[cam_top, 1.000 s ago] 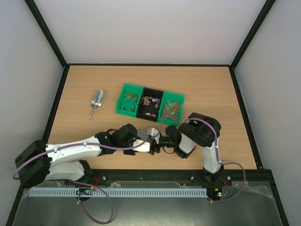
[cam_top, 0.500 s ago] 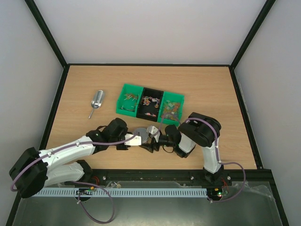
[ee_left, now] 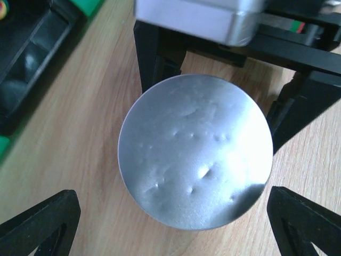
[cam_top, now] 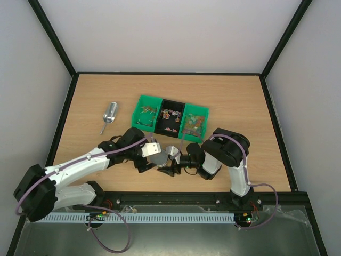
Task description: Pack the candies
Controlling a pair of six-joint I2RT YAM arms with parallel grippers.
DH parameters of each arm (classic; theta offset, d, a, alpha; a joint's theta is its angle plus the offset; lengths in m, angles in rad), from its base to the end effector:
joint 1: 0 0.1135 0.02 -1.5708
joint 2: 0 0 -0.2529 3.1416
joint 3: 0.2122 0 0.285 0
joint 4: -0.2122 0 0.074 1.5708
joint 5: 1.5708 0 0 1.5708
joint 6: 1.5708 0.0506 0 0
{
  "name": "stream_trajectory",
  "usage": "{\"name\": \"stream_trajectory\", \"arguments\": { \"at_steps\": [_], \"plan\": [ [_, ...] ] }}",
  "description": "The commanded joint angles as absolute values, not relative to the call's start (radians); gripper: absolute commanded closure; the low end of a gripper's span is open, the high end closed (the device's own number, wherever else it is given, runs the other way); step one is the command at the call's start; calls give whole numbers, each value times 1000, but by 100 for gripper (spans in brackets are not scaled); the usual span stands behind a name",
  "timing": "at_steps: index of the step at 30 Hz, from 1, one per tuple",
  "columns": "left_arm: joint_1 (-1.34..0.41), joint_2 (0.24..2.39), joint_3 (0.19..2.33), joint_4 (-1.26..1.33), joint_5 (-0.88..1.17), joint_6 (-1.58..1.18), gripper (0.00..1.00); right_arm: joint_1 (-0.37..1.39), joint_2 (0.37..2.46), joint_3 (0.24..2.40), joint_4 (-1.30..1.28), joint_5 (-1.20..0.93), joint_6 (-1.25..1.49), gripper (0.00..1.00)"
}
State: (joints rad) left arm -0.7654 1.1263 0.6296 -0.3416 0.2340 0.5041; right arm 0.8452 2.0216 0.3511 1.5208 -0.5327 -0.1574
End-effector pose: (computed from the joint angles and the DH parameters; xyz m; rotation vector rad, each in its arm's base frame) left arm 0.1845 -0.1936 0.1702 1.5200 1.8804 -0.4022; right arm 0.1656 0.2254 0.0404 -1.2009 1.3368 0.9569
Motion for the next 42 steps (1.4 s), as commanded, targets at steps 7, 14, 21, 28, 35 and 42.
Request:
{"name": "stream_trajectory", "arguments": {
  "at_steps": [7, 14, 21, 28, 35, 42],
  "plan": [
    [-811, 1237, 650, -254, 267, 352, 1, 854, 2044, 333, 1460, -551, -175, 63],
    [-841, 1265, 652, -211, 254, 326, 8, 854, 2043, 334, 1459, -555, -175, 63],
    [-842, 1278, 652, -204, 264, 317, 18, 853, 2043, 333, 1459, -557, -176, 63],
    [-843, 1283, 656, -217, 278, 357, 36, 853, 2042, 330, 1459, -565, -179, 63],
    [-841, 1305, 660, -323, 344, 582, 47, 854, 2032, 319, 1464, -608, -194, 63],
    [-842, 1333, 698, -423, 389, 812, 53, 853, 2025, 310, 1466, -664, -205, 63]
  ]
}}
